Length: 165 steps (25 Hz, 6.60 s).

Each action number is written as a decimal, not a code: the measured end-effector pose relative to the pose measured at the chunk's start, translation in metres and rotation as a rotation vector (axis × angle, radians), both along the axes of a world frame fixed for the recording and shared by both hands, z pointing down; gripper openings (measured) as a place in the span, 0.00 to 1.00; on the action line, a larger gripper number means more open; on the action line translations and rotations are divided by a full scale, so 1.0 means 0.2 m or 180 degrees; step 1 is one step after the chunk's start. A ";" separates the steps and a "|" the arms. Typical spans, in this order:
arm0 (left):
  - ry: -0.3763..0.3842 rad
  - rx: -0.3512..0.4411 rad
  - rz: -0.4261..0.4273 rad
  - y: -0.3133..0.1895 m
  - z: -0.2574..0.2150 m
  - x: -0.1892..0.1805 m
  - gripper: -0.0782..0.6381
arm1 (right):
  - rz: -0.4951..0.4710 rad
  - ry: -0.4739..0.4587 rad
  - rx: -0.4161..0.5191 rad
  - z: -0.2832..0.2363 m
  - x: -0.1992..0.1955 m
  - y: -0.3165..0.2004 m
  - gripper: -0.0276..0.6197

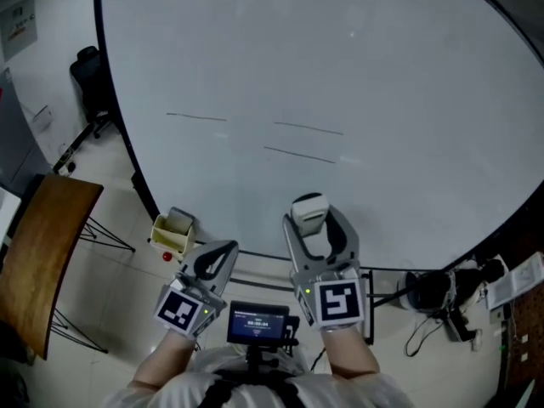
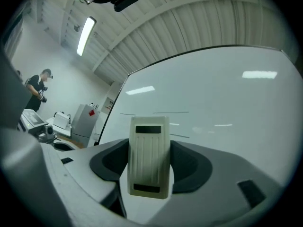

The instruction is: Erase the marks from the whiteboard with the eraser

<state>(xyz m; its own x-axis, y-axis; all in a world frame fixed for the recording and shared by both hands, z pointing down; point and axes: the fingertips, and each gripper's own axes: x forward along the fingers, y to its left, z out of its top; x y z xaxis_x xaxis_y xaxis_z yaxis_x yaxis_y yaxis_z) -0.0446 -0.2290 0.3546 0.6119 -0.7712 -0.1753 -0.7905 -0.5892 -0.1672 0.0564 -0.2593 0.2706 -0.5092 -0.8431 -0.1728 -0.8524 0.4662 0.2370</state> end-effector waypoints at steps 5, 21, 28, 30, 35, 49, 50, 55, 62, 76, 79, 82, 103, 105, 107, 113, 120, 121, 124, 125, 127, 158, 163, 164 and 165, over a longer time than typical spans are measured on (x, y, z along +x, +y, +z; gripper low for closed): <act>0.0024 0.0009 0.0137 -0.06 0.01 -0.13 0.12 | 0.0151 0.0263 0.0178 -0.11 -0.29 -0.11 0.44; 0.0308 -0.0199 0.0273 -0.17 0.10 -0.37 0.12 | 0.1115 0.0762 0.0490 -0.20 -0.50 -0.37 0.44; 0.0326 -0.0278 0.0410 -0.21 0.09 -0.32 0.12 | 0.1135 0.0670 0.0499 -0.21 -0.46 -0.37 0.44; 0.0319 -0.0314 0.0464 -0.22 0.09 -0.28 0.12 | 0.1137 0.0536 0.0435 -0.22 -0.39 -0.37 0.44; 0.0300 -0.0251 0.0552 -0.22 0.08 -0.17 0.12 | 0.1275 0.0351 0.0248 -0.20 -0.14 -0.36 0.44; 0.0246 -0.0265 0.0613 -0.22 0.07 -0.01 0.12 | 0.1626 -0.0206 -0.0119 -0.16 0.45 -0.35 0.44; 0.0235 -0.0260 0.0610 -0.22 0.07 -0.01 0.12 | 0.1631 -0.0233 -0.0129 -0.15 0.47 -0.34 0.44; 0.0254 -0.0216 0.0562 -0.22 0.07 -0.02 0.12 | 0.1263 -0.0048 0.0047 -0.19 0.22 -0.27 0.44; 0.0294 -0.0225 0.0372 -0.21 0.09 -0.15 0.12 | 0.0658 0.0501 0.0210 -0.16 -0.36 -0.31 0.44; 0.0317 -0.0242 0.0082 -0.19 0.11 -0.43 0.12 | 0.0843 0.0212 0.0114 -0.19 -0.45 -0.39 0.44; 0.0336 -0.0205 0.0140 -0.20 0.09 -0.39 0.12 | 0.0895 0.0163 0.0050 -0.20 -0.37 -0.40 0.44; 0.0346 -0.0225 0.0208 -0.20 0.10 -0.33 0.12 | 0.0939 0.0008 -0.0033 -0.21 -0.25 -0.40 0.44; 0.0253 -0.0231 0.0452 -0.21 0.07 -0.03 0.12 | 0.1388 -0.0484 -0.0191 -0.15 0.48 -0.38 0.44; 0.0254 -0.0214 0.0436 -0.21 0.06 -0.04 0.12 | 0.1295 -0.0495 -0.0213 -0.14 0.46 -0.35 0.44; 0.0252 -0.0152 0.0419 -0.21 0.04 -0.07 0.12 | 0.1161 -0.0465 -0.0200 -0.14 0.41 -0.31 0.44; 0.0265 -0.0285 0.0442 -0.14 0.09 -0.14 0.12 | 0.0985 -0.0175 -0.0030 -0.09 0.24 -0.13 0.44; 0.0245 -0.0198 0.0473 -0.03 0.07 -0.14 0.12 | 0.0898 0.0020 -0.0112 0.05 0.15 0.16 0.44; 0.0252 -0.0200 0.0462 -0.02 0.07 -0.13 0.12 | 0.0877 0.0026 -0.0127 0.07 0.15 0.20 0.44; 0.0307 -0.0253 0.0417 0.02 0.05 -0.07 0.12 | 0.0820 0.0003 -0.0181 0.12 0.20 0.28 0.44; 0.0299 -0.0241 0.0402 0.04 0.05 -0.05 0.12 | 0.0797 -0.0009 -0.0198 0.13 0.22 0.31 0.44; 0.0274 -0.0194 0.0381 0.08 0.03 0.00 0.12 | 0.0750 -0.0022 -0.0227 0.15 0.26 0.36 0.44; 0.0306 -0.0239 0.0124 0.86 0.11 0.44 0.12 | 0.0130 -0.0202 -0.0686 0.50 0.66 1.06 0.44; 0.0275 -0.0149 0.0244 0.82 0.06 0.42 0.12 | 0.0206 -0.0275 -0.0653 0.50 0.64 1.03 0.44; 0.0278 -0.0121 0.0253 0.82 0.06 0.41 0.12 | 0.0215 -0.0299 -0.0665 0.51 0.64 1.03 0.44; 0.0274 -0.0135 0.0257 0.81 0.06 0.40 0.12 | 0.0217 -0.0331 -0.0681 0.51 0.63 1.03 0.44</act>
